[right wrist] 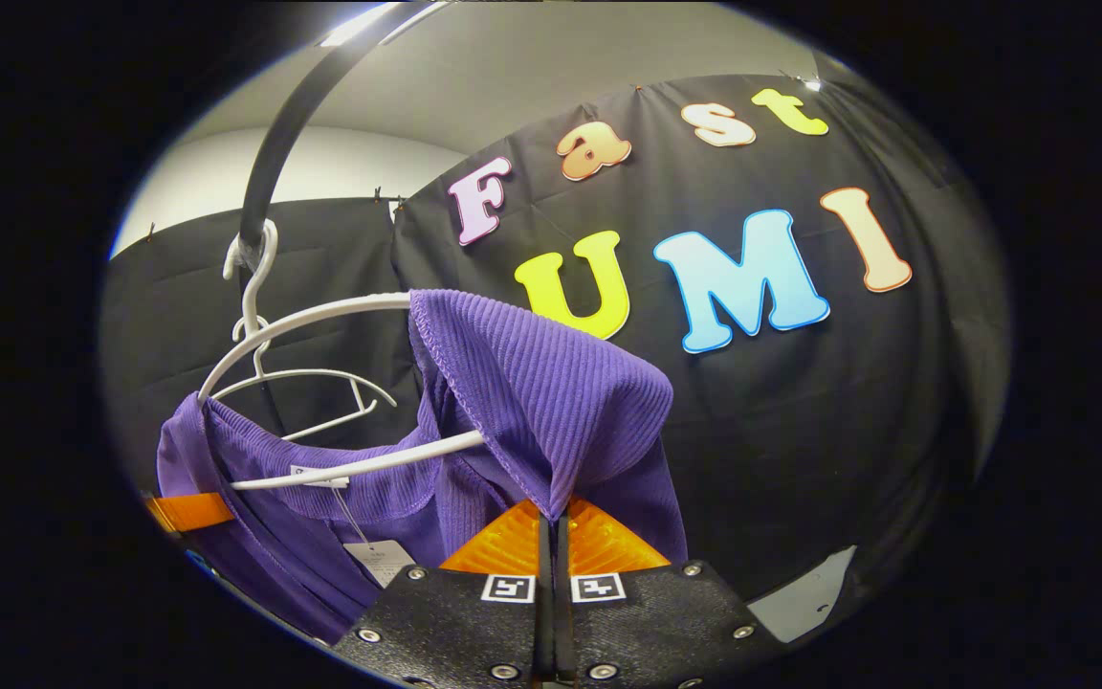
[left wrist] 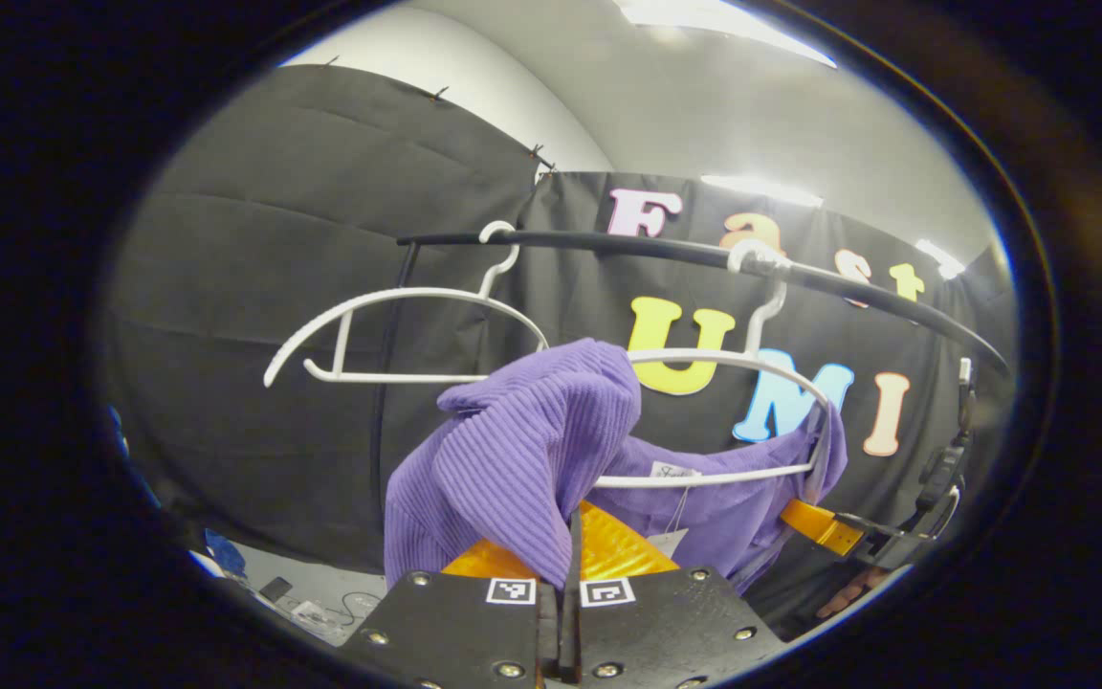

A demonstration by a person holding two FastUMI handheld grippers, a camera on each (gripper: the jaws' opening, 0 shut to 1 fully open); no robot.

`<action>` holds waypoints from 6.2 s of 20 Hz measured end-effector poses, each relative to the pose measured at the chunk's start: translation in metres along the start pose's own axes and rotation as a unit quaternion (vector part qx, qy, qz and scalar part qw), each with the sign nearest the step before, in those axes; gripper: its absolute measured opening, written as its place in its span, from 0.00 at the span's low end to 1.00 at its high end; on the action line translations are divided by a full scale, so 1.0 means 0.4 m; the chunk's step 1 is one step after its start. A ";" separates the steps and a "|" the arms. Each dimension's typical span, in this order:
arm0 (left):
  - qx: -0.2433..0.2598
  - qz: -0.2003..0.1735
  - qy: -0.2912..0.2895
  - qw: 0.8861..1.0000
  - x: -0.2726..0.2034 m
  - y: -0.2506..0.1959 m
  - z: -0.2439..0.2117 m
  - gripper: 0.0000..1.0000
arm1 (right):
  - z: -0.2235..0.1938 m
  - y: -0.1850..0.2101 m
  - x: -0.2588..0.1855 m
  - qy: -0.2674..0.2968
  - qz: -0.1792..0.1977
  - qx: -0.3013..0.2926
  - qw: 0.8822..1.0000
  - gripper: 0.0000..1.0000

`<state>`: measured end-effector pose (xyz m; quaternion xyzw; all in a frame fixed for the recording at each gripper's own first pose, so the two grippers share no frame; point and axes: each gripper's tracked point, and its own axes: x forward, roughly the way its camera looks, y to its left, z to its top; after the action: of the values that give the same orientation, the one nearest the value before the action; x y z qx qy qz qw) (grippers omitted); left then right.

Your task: Grasp the clothes on the hanger with both hands and then place them into the laundry hamper below.

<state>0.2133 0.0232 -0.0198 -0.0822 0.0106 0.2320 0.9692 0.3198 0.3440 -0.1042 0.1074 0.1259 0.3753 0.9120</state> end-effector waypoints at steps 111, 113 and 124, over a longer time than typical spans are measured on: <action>0.093 -0.240 0.357 0.898 -0.425 0.346 -0.872 0.02 | -0.969 0.182 -0.842 0.294 -0.223 0.111 0.923 0.01; 0.078 -0.232 0.372 0.896 -0.432 0.342 -0.902 0.06 | -1.000 0.173 -0.855 0.302 -0.228 0.115 0.919 0.01; 0.111 -0.250 0.415 0.868 -0.423 0.386 -1.051 0.02 | -1.121 0.178 -0.818 0.337 -0.256 0.120 0.898 0.01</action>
<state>0.0001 0.0140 -0.4483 -0.0629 0.4164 -0.0763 0.9038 -0.0908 0.2061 -0.4586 0.0476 0.4931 0.1249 0.8597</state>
